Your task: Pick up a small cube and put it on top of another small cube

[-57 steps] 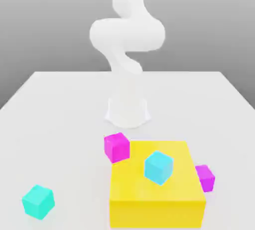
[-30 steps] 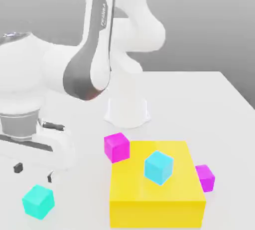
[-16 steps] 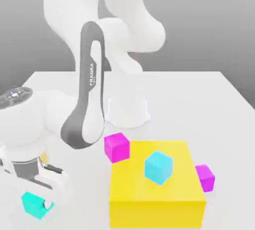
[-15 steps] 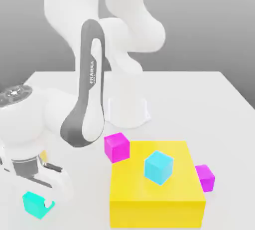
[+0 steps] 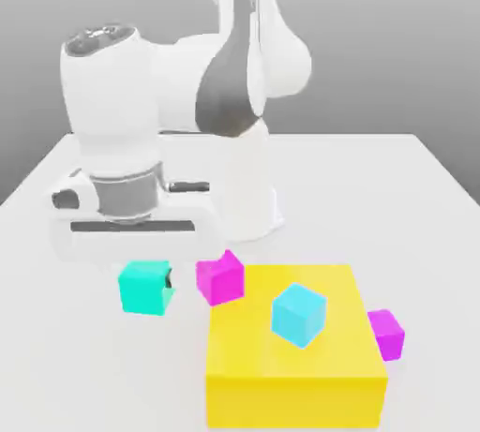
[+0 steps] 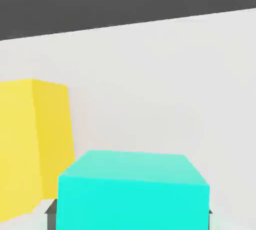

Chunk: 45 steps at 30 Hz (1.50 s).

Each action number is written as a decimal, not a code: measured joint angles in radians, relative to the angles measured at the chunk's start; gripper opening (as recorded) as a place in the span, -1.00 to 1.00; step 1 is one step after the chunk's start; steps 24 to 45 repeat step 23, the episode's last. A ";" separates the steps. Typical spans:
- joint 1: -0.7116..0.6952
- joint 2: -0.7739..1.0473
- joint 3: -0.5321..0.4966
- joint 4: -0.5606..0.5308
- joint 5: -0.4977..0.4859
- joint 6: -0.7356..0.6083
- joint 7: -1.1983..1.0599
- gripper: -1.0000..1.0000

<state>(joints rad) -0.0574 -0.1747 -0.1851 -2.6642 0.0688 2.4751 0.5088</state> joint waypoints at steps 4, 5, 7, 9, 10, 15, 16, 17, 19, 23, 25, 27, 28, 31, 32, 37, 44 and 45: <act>0.021 -0.144 0.040 -0.071 -0.047 -0.068 -0.023 -1.00; 0.025 -0.180 0.051 -0.089 -0.059 -0.085 -0.028 -1.00; 0.033 -0.252 0.074 -0.124 -0.081 -0.119 -0.039 -1.00; 0.039 -0.324 0.099 -0.160 -0.103 -0.152 -0.052 -1.00; 0.041 -0.325 0.104 -0.174 -0.108 -0.138 -0.055 -1.00; 0.041 -0.196 0.108 -0.232 -0.113 0.051 -0.061 -1.00; 0.041 -0.180 0.108 -0.238 -0.113 0.072 -0.061 1.00; 0.041 -0.180 0.108 -0.238 -0.113 0.072 -0.061 1.00; 0.041 -0.180 0.108 -0.238 -0.113 0.072 -0.061 1.00; 0.040 -0.184 0.109 -0.237 -0.115 0.068 -0.059 1.00; 0.040 -0.184 0.109 -0.237 -0.115 0.068 -0.059 1.00; 0.040 -0.184 0.109 -0.237 -0.115 0.068 -0.059 1.00; 0.040 -0.184 0.109 -0.237 -0.115 0.068 -0.059 1.00; 0.040 -0.184 0.109 -0.237 -0.115 0.068 -0.059 1.00; 0.040 -0.184 0.109 -0.237 -0.115 0.068 -0.059 1.00; 0.040 -0.184 0.109 -0.237 -0.115 0.068 -0.059 1.00; 0.040 -0.184 0.109 -0.237 -0.115 0.068 -0.059 1.00; 0.040 -0.184 0.109 -0.237 -0.115 0.068 -0.059 1.00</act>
